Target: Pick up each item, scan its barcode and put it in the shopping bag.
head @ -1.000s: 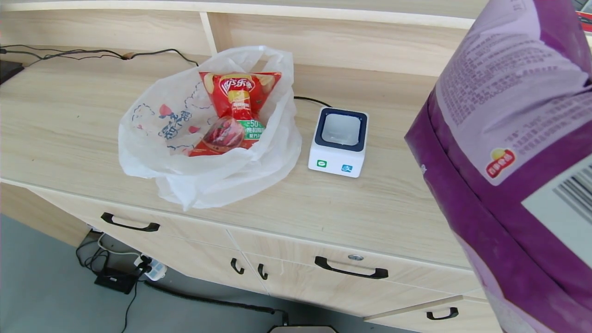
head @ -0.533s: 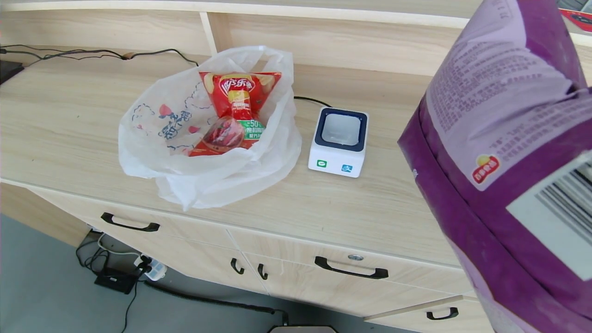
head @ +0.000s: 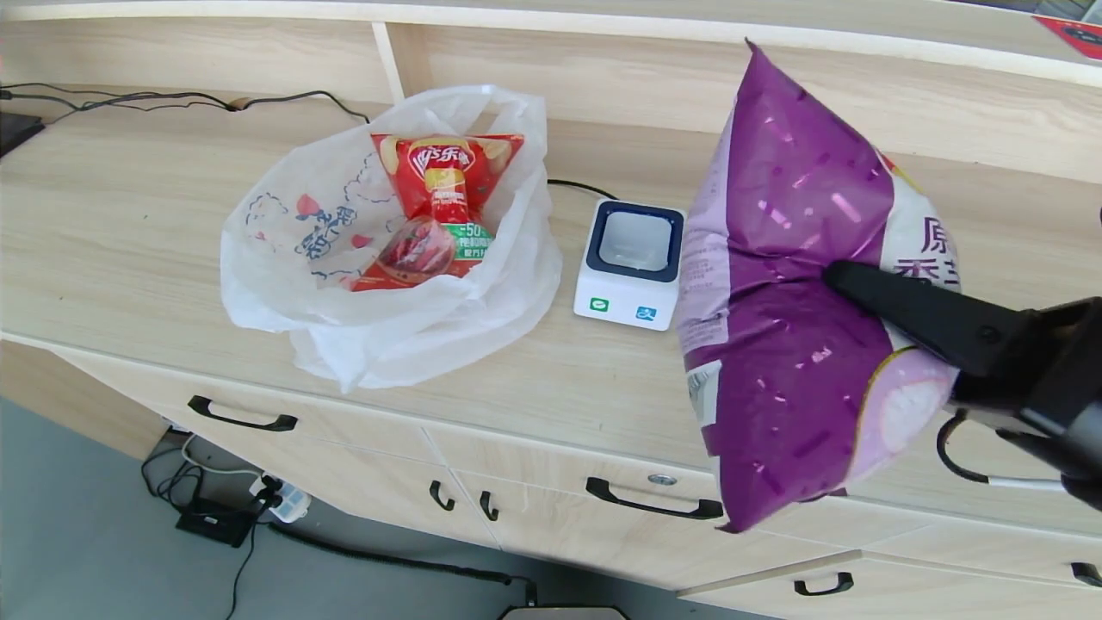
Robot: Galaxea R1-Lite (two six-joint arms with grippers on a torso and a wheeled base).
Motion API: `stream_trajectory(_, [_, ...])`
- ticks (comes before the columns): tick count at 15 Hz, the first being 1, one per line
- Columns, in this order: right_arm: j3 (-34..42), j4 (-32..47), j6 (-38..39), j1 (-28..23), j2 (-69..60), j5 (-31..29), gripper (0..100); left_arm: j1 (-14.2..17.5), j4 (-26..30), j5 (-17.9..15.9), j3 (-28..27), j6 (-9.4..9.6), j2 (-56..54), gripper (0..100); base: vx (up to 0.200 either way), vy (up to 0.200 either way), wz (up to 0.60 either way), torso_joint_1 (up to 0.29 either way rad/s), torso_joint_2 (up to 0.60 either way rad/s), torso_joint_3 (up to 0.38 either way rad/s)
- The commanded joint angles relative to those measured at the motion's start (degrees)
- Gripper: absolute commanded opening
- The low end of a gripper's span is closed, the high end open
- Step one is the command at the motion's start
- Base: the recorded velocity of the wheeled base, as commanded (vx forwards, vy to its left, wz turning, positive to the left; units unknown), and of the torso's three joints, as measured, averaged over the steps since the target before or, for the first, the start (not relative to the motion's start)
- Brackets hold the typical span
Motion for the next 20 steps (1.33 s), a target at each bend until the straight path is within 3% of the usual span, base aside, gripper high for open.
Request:
stream_trajectory(1, [-8.5,9.9,-18.4,-9.7,2.1,-5.5,0,0.0,0.1,0.0,0.0,0.04,0.1,100,0.0,0.0,0.0,0.0,0.0,0.0])
stream_trajectory(4, [-16.6,17.3,-35.3,-14.1,0.4,-6.1,0,-0.1,0.1,-0.1,0.0,-0.05,0.1,100,0.0,0.0,0.0,0.0,0.0,0.0])
stream_trajectory(6, [-17.2,17.3,-39.9,-14.1,0.3,-8.9,0,-0.1,0.1,0.0,0.0,-0.05,0.1,100,-0.2,0.0,0.0,0.002,0.0,0.002])
stream_trajectory(9, [-15.8,17.5,-40.8,-14.4,-0.9,-12.0,0,-0.1,0.1,-0.1,0.0,-0.05,0.1,100,-0.2,0.0,0.0,0.01,0.01,-0.001])
stream_trajectory(12, [-13.0,18.5,-40.6,-14.7,-2.8,-12.7,0,-0.1,0.1,0.0,0.0,0.13,0.1,100,0.0,0.0,0.0,0.0,0.0,0.0])
stream_trajectory(20, [-11.5,19.2,-38.9,-16.4,-4.2,-12.6,0,-0.1,0.1,0.0,0.0,-0.57,0.1,100,0.0,0.2,0.0,0.007,0.0,0.002])
